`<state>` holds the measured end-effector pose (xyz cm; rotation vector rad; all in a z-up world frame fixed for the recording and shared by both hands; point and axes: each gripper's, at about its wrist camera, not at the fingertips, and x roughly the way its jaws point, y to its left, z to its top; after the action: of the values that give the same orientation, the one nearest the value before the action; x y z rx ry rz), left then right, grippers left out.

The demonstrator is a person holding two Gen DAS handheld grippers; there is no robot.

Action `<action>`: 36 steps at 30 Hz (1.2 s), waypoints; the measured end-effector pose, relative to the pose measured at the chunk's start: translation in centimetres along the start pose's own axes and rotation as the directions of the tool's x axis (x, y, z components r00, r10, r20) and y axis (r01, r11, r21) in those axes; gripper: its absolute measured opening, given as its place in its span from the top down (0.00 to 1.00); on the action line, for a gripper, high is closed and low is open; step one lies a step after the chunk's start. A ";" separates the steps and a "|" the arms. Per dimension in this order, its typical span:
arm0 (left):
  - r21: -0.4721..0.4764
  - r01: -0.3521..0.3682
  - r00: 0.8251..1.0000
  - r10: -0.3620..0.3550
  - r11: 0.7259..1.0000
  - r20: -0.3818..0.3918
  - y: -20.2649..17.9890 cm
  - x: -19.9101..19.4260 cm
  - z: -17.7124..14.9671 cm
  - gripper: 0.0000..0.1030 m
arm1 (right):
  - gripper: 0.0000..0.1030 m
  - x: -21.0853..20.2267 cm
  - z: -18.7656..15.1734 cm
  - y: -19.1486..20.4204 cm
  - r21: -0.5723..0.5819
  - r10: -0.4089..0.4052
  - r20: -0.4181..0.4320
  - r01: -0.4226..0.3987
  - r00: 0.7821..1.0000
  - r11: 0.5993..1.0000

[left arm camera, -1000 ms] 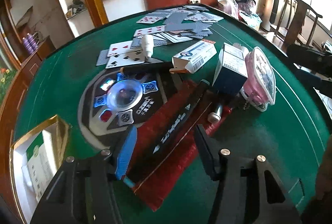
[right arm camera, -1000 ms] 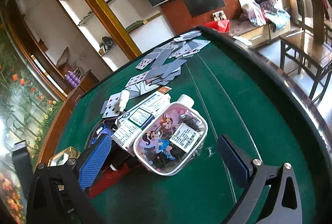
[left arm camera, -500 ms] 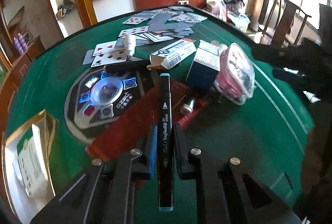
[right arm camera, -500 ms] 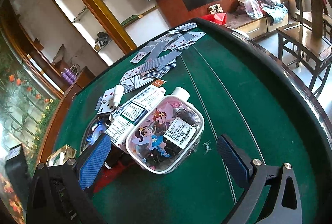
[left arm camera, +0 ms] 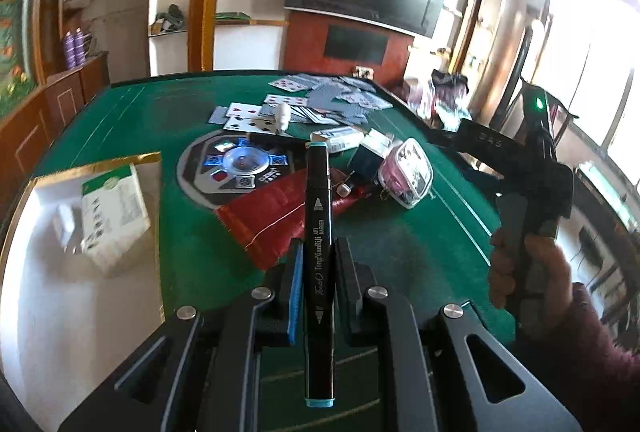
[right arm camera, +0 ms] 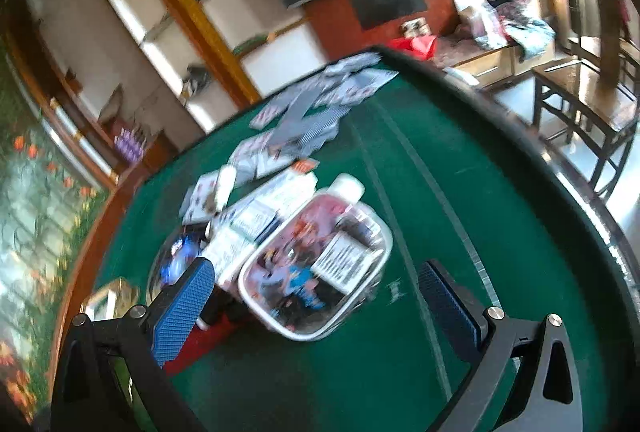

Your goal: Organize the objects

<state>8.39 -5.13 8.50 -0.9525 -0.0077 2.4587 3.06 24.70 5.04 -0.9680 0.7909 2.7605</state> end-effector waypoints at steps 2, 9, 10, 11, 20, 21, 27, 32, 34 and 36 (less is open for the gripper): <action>-0.028 -0.010 1.000 0.011 1.000 0.012 0.6 -0.6 -0.2 0.86 | 0.00 -0.7 0.2 -0.2 0.007 0.009 0.020 -0.010 1.000 1.000; -0.093 0.034 0.998 -0.030 0.995 0.049 2.7 -1.7 -1.2 0.86 | 0.00 -0.4 0.2 6.3 -0.158 0.115 -0.143 -0.137 0.983 0.978; -0.097 0.037 0.998 -0.032 0.995 0.053 2.9 -2.0 -1.5 0.86 | 0.00 0.0 0.0 7.3 -0.172 0.128 -0.170 -0.157 0.977 0.972; -0.102 0.042 0.998 -0.036 0.994 0.057 3.2 -2.3 -1.9 0.86 | 0.00 0.8 -0.4 8.7 -0.188 0.155 -0.221 -0.198 0.963 0.962; -0.177 0.085 0.996 -0.076 0.981 0.055 5.5 -3.9 -4.0 0.86 | 0.00 11.5 -3.8 19.1 -0.242 0.118 -0.451 -0.249 0.884 0.938; -0.180 0.081 0.996 -0.072 0.980 0.055 5.8 -4.1 -4.2 0.86 | 0.00 12.5 -3.9 19.6 -0.239 0.106 -0.465 -0.240 0.879 0.941; -0.215 0.089 0.995 -0.077 0.973 0.064 7.3 -4.9 -4.7 0.86 | 0.00 13.7 -5.1 20.6 -0.301 -0.001 -0.529 -0.187 0.849 0.935; -0.219 0.118 0.992 -0.106 0.969 0.062 7.2 -4.3 -4.8 0.86 | 0.00 10.9 -7.1 18.9 -0.409 -0.103 -0.591 -0.187 0.800 0.893; -0.218 0.132 0.991 -0.121 0.967 0.064 7.0 -4.3 -5.0 0.86 | 0.00 10.9 -8.4 17.0 -0.390 -0.148 -0.655 -0.164 0.741 0.906; -0.210 0.137 0.990 -0.125 0.968 0.070 6.8 -4.5 -5.2 0.86 | 0.01 8.6 -8.0 15.5 -0.366 -0.093 -0.630 -0.189 0.771 0.911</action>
<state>11.47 -14.00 6.25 -0.9382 -0.3506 2.3945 -3.50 6.82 1.30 -2.0688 0.2602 2.6818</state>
